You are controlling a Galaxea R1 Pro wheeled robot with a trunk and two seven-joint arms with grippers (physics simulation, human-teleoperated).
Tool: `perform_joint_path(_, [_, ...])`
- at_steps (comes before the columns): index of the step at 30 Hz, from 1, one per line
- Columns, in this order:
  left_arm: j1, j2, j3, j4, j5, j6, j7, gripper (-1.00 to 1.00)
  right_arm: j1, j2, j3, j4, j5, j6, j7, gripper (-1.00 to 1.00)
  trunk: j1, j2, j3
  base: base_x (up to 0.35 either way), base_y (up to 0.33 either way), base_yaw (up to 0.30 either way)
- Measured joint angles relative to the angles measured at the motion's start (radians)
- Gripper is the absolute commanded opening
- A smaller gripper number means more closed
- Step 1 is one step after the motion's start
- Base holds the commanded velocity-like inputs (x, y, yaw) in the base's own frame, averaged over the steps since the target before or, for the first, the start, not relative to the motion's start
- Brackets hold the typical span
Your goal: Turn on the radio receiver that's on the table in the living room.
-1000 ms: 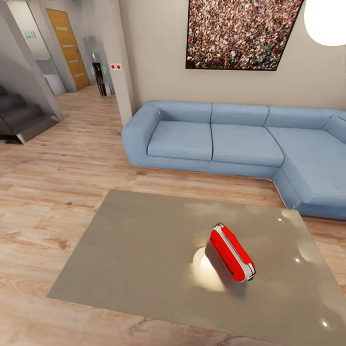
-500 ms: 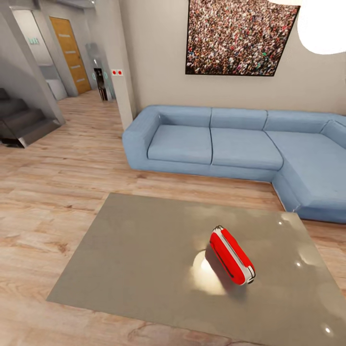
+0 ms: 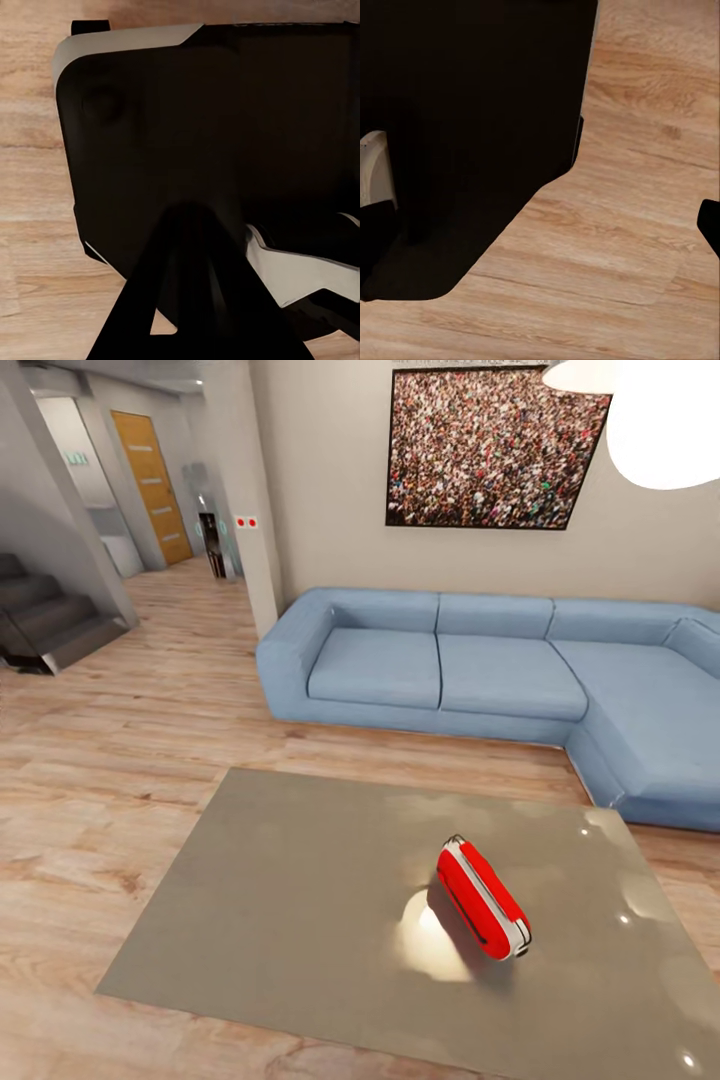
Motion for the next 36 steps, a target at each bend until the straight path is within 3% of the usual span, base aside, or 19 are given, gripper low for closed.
perform_joint_path(36, [0.022,0.004,0.002,0.0,0.0,-0.001,0.004,-1.0,0.0,0.002,0.0,0.015,-0.008,0.005,-0.01,1.0,0.0,0.0,0.057,0.0,0.0,0.038])
